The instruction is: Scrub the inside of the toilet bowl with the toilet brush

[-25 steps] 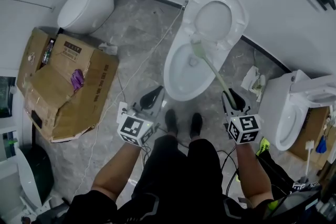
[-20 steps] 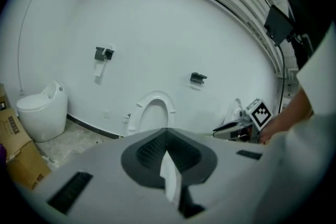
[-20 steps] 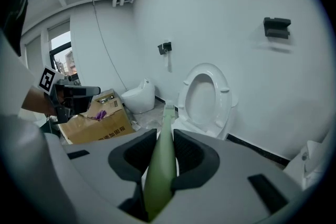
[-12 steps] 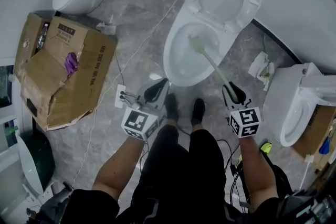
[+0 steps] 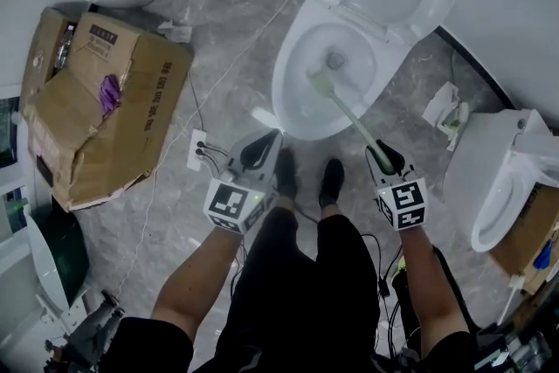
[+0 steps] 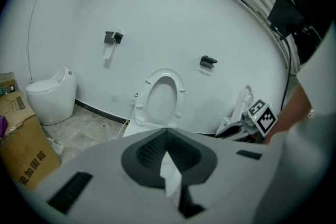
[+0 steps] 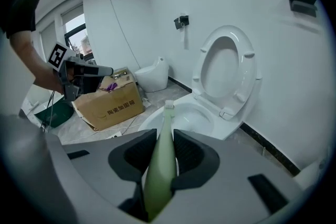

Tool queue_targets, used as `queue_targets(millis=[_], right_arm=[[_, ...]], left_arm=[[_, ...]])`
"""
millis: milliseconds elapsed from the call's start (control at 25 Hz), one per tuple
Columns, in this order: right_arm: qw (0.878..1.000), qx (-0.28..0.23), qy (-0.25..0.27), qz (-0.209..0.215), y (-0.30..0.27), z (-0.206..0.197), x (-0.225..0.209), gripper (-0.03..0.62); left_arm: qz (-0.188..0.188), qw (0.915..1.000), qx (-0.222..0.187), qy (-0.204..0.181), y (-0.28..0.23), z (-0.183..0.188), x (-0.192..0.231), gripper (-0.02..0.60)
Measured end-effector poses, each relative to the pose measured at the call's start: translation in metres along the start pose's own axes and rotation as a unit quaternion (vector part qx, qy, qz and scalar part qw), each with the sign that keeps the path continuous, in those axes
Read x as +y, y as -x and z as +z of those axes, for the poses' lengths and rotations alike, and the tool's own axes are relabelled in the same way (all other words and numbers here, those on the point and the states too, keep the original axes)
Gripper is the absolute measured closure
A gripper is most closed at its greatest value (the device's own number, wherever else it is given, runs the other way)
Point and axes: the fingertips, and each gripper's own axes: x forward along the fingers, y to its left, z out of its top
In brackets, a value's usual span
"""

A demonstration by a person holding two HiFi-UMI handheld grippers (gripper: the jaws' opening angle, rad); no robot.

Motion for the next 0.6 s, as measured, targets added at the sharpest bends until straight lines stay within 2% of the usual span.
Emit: queue_targets(millis=[400,600], right_arm=[[0.998,0.037,0.044,0.04,-0.045,-0.043,0.011,0.488],[0.995,0.056,0.06,0.064,-0.065,-0.064,0.02,0.488]], left_arm=[[0.007,1.0,0.0,0.0,-0.024,-0.035,0.009,0.572],[0.02,0.9996,0.011,0.015,-0.029,-0.055,0.019,0.572]])
